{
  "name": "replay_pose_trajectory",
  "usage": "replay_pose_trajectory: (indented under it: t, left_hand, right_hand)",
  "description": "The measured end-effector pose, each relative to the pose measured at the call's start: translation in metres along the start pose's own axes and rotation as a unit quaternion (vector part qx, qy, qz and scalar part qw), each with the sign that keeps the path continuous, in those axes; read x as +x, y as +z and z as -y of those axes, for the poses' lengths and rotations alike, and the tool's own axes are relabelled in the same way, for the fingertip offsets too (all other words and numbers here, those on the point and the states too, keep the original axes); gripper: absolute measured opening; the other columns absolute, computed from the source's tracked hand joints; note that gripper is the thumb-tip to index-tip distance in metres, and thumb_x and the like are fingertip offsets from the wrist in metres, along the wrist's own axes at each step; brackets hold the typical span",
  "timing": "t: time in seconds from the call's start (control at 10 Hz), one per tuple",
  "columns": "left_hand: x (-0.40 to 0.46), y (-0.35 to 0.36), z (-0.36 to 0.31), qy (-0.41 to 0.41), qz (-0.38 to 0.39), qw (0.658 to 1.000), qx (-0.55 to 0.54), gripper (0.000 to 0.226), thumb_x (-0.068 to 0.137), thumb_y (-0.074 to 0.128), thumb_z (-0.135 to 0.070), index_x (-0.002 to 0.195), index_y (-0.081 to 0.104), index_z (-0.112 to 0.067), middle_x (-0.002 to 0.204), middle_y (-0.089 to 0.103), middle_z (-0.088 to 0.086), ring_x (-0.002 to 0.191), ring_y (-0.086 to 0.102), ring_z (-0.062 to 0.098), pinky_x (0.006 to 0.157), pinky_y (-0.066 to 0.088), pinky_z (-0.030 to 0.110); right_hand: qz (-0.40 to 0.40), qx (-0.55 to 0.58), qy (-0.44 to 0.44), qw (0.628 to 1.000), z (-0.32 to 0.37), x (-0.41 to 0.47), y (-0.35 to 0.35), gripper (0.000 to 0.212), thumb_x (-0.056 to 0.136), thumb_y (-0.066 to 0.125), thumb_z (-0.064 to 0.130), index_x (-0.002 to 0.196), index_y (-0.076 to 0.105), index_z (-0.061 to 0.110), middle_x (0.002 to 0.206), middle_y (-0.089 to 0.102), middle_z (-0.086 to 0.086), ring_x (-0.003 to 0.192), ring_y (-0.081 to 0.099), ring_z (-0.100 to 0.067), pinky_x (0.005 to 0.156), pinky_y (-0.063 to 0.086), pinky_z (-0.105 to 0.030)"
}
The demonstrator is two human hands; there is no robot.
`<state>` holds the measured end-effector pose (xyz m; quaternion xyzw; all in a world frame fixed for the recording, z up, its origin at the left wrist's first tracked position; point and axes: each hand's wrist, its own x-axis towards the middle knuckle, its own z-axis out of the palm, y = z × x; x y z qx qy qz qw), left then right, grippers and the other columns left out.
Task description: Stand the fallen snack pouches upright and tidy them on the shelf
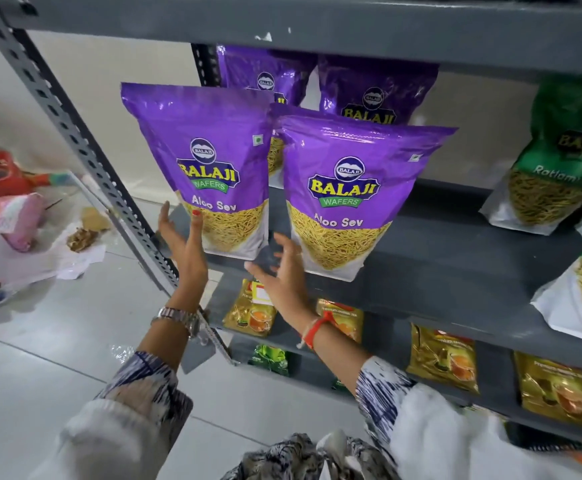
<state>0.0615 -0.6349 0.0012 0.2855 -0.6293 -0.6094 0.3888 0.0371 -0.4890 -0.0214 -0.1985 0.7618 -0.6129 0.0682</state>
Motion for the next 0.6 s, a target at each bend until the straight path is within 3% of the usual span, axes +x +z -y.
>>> replay_pose_trajectory:
  t: [0.1, 0.2, 0.3, 0.4, 0.5, 0.6]
  left_hand:
    - [0.016, 0.000, -0.006, -0.032, 0.073, 0.997, -0.016, 0.062, 0.092, 0.046, -0.031, 0.143, 0.013, -0.020, 0.152, 0.023, 0.013, 0.137, 0.031, 0.025, 0.111, 0.031, 0.040]
    - [0.016, 0.003, -0.012, -0.061, 0.096, 0.993, -0.031, 0.060, 0.093, 0.044, -0.026, 0.143, 0.010, -0.020, 0.146, 0.034, 0.017, 0.125, 0.046, 0.031, 0.103, 0.038, 0.053]
    - [0.017, 0.004, -0.010, -0.059, 0.107, 0.992, -0.029, 0.058, 0.095, 0.040, -0.024, 0.143, 0.009, -0.018, 0.141, 0.038, 0.027, 0.122, 0.043, 0.048, 0.093, 0.037, 0.060]
    - [0.020, 0.002, -0.012, -0.067, 0.120, 0.990, -0.011, 0.056, 0.095, 0.039, -0.023, 0.142, 0.008, -0.018, 0.139, 0.040, 0.027, 0.123, 0.039, 0.050, 0.093, 0.035, 0.063]
    - [0.018, 0.000, -0.011, -0.053, 0.128, 0.990, -0.003, 0.058, 0.095, 0.039, -0.023, 0.143, 0.007, -0.019, 0.138, 0.040, 0.022, 0.126, 0.037, 0.049, 0.098, 0.034, 0.062]
    - [0.010, -0.001, -0.004, -0.035, 0.098, 0.995, 0.009, 0.070, 0.092, 0.044, -0.031, 0.146, -0.001, -0.023, 0.157, 0.009, 0.010, 0.143, 0.018, 0.029, 0.115, 0.023, 0.046]
  right_hand:
    - [-0.005, -0.014, 0.047, 0.999, 0.005, 0.025, 0.023, 0.090, 0.071, 0.078, 0.027, 0.140, 0.027, 0.001, 0.141, 0.040, -0.020, 0.133, 0.036, -0.029, 0.108, 0.030, -0.033]
    - [-0.012, 0.001, 0.082, 0.997, 0.004, 0.042, 0.030, 0.090, 0.075, 0.074, 0.022, 0.144, 0.020, 0.002, 0.147, 0.036, -0.019, 0.137, 0.032, -0.030, 0.110, 0.027, -0.031]
    - [-0.003, -0.001, 0.064, 0.998, 0.000, 0.048, 0.035, 0.082, 0.077, 0.073, 0.021, 0.142, 0.026, 0.005, 0.140, 0.046, -0.018, 0.131, 0.043, -0.029, 0.101, 0.034, -0.026]
    - [-0.010, 0.001, 0.061, 0.998, 0.002, 0.048, 0.036, 0.078, 0.076, 0.073, 0.021, 0.139, 0.031, 0.004, 0.134, 0.052, -0.018, 0.126, 0.048, -0.028, 0.096, 0.036, -0.022]
    - [-0.011, 0.016, 0.045, 0.999, 0.002, 0.047, 0.034, 0.076, 0.075, 0.074, 0.020, 0.137, 0.033, 0.003, 0.133, 0.052, -0.018, 0.125, 0.049, -0.028, 0.098, 0.039, -0.025]
    - [-0.006, 0.030, 0.036, 0.999, -0.003, 0.037, 0.031, 0.080, 0.074, 0.074, 0.019, 0.140, 0.030, 0.003, 0.139, 0.047, -0.017, 0.131, 0.043, -0.026, 0.110, 0.038, -0.037]
